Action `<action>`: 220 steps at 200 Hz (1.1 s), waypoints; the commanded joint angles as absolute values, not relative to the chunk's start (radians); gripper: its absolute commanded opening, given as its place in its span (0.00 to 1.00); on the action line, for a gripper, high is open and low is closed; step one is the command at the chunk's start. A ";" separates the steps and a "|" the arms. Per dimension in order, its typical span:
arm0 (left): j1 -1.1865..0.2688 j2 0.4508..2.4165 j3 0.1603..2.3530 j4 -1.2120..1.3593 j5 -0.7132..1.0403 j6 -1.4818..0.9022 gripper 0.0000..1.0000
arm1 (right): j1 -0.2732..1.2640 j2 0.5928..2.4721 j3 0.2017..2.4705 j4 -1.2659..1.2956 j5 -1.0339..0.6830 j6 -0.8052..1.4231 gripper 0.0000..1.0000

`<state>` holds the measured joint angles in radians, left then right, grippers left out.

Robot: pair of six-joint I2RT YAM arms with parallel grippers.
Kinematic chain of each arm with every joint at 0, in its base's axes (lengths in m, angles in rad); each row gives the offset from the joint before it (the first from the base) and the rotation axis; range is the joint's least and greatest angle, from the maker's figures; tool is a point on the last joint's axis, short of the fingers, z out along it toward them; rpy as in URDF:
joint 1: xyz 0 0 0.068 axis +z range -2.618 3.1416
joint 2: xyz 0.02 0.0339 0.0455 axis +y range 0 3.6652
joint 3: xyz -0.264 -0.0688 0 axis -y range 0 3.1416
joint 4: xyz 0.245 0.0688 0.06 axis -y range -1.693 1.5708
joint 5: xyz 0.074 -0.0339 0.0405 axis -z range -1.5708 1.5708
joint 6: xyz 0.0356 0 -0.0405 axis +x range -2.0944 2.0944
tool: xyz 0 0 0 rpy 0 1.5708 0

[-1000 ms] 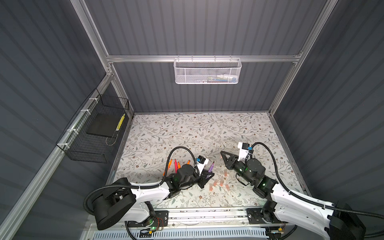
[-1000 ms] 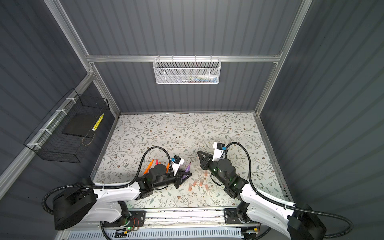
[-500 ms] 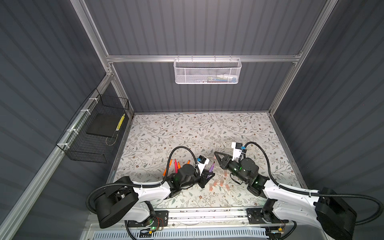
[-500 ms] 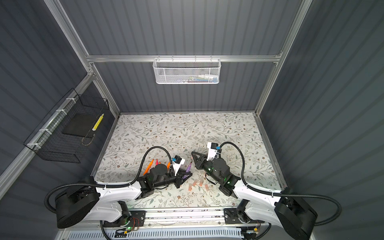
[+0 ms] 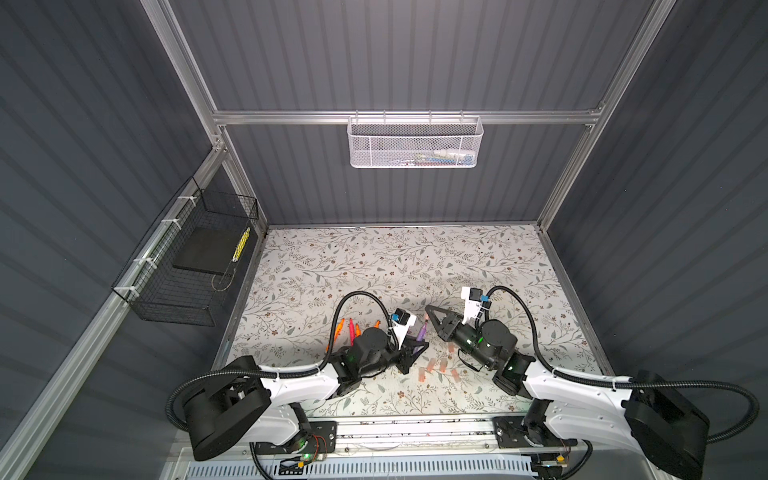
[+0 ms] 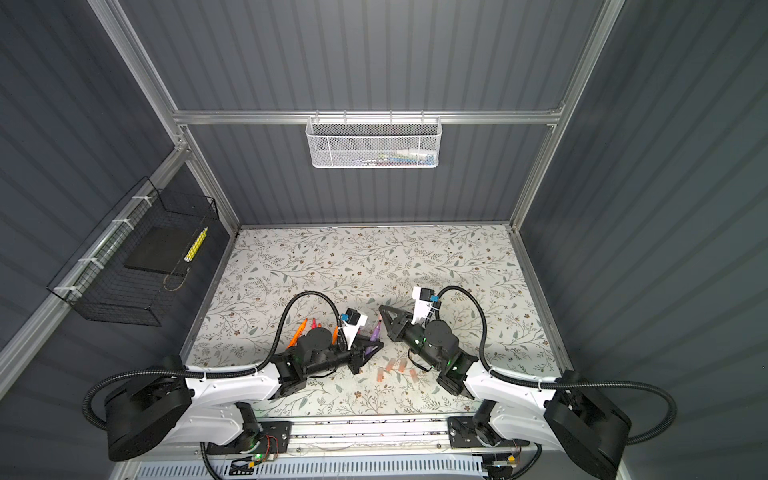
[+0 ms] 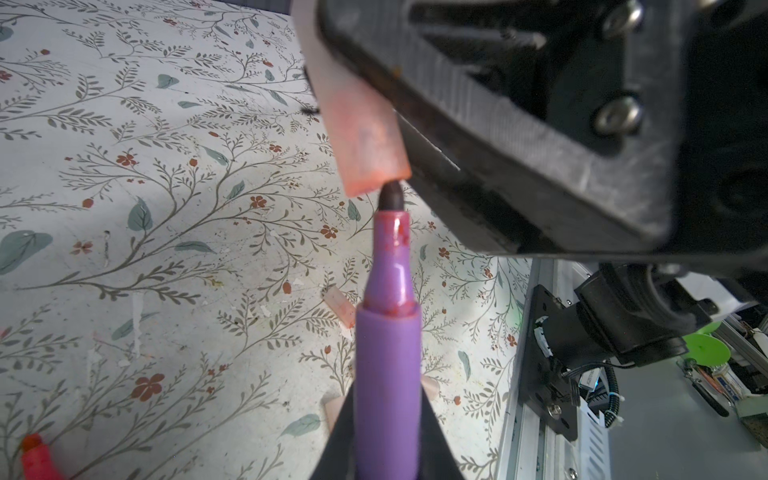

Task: Insert the pens into the pen caps
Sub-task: 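Push the pink cap down onto the purple marker tip with the right gripper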

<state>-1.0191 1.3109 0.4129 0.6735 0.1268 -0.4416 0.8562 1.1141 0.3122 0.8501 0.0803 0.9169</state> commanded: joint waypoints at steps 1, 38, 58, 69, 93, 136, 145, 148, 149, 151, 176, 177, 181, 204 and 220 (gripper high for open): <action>-1.016 1.284 0.399 0.678 0.103 -0.450 0.00 | 0.864 1.138 0.296 0.886 0.099 0.921 0.00; -1.016 1.275 0.394 0.678 0.091 -0.456 0.00 | 0.882 1.162 0.292 0.919 0.097 0.922 0.00; -1.015 1.280 0.398 0.679 0.091 -0.470 0.00 | 0.891 1.170 0.288 0.931 0.103 0.921 0.00; -1.014 1.281 0.404 0.673 0.080 -0.491 0.00 | 0.898 1.173 0.284 0.936 0.109 0.919 0.00; -1.001 1.279 0.416 0.678 0.100 -0.542 0.00 | 0.916 1.172 0.270 0.955 0.129 0.913 0.00; -0.997 1.236 0.447 0.674 0.145 -0.569 0.00 | 0.961 1.173 0.250 0.990 0.166 0.881 0.00; -0.996 1.227 0.454 0.673 0.150 -0.575 0.00 | 0.973 1.176 0.246 1.008 0.167 0.869 0.00; -0.996 1.225 0.456 0.675 0.152 -0.578 0.00 | 0.976 1.178 0.244 1.017 0.166 0.865 0.00; -0.996 1.225 0.457 0.675 0.153 -0.578 0.00 | 0.978 1.178 0.244 1.019 0.166 0.863 0.00; -0.997 1.224 0.459 0.675 0.153 -0.578 0.00 | 0.980 1.178 0.243 1.026 0.166 0.860 0.00; -0.988 1.229 0.480 0.678 0.182 -0.593 0.00 | 1.023 1.171 0.222 1.099 0.177 0.797 0.00; -0.989 1.229 0.481 0.678 0.183 -0.594 0.00 | 1.024 1.170 0.221 1.101 0.179 0.795 0.00; -0.987 1.230 0.485 0.678 0.186 -0.596 0.00 | 1.031 1.167 0.219 1.106 0.183 0.785 0.00; -0.985 1.244 0.503 0.685 0.212 -0.597 0.00 | 1.074 1.142 0.233 1.056 0.236 0.733 0.00; -0.985 1.241 0.503 0.693 0.224 -0.584 0.00 | 1.091 1.131 0.259 0.971 0.287 0.734 0.00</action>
